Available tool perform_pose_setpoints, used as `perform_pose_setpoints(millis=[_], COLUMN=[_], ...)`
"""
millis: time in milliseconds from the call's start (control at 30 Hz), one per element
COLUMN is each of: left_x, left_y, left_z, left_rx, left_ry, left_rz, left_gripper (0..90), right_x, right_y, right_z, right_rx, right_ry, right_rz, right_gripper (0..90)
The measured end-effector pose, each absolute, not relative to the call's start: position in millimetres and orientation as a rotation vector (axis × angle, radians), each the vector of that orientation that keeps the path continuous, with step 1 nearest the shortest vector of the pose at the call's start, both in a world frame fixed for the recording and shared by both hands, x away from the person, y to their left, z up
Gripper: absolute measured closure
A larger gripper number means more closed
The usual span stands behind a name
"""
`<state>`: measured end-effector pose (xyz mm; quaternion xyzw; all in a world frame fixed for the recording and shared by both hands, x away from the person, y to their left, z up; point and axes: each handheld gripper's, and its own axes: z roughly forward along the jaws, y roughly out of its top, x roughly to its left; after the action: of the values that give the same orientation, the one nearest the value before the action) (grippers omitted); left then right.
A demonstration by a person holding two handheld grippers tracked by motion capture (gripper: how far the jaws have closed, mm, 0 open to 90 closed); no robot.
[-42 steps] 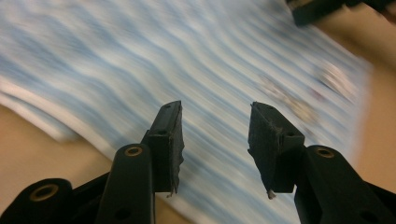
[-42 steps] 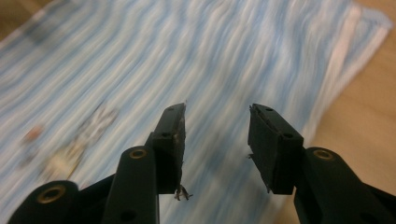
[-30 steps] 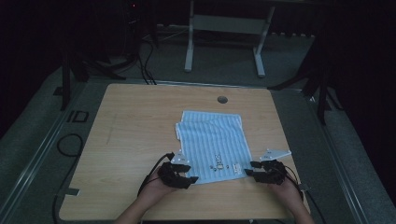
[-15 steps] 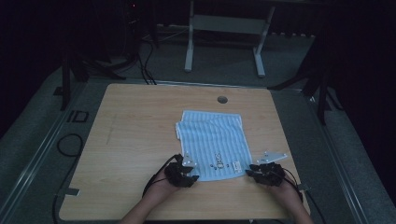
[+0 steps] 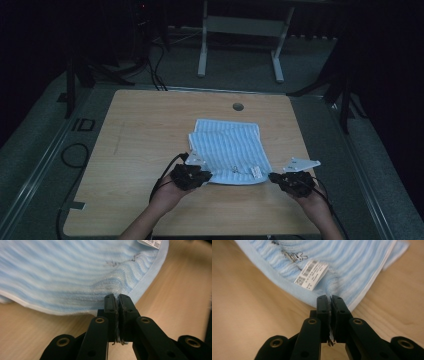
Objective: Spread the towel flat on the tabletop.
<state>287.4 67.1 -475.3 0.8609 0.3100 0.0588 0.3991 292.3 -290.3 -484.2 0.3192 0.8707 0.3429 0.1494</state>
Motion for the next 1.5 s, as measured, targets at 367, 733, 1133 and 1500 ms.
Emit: perform_pose_setpoints(millis=[367,733,1133,1500], left_x=[210.9,184.9,255.9,309.0], left_y=[93.9,98.6,85.7,79.3], left_z=[-456.0,-496.6,-524.8,-537.0], left_rx=[2.175,2.192,2.235,2.238], left_ry=[0.664,0.649,0.747,0.857], left_rz=[0.045,-0.187,-0.022,0.081], left_gripper=[84.0,58.8,53.7,53.6], right_x=[193.1,155.1,266.3,332.6], right_y=[-288.5,-302.8,-272.7,-268.1], right_z=[-447.3,-470.1,-512.5,-525.1], right_rx=[0.775,0.88,0.865,0.994], right_ry=[2.512,2.591,2.572,2.518], right_rz=[1.159,1.194,1.14,1.077], right_gripper=[84.9,63.8,56.1,60.3])
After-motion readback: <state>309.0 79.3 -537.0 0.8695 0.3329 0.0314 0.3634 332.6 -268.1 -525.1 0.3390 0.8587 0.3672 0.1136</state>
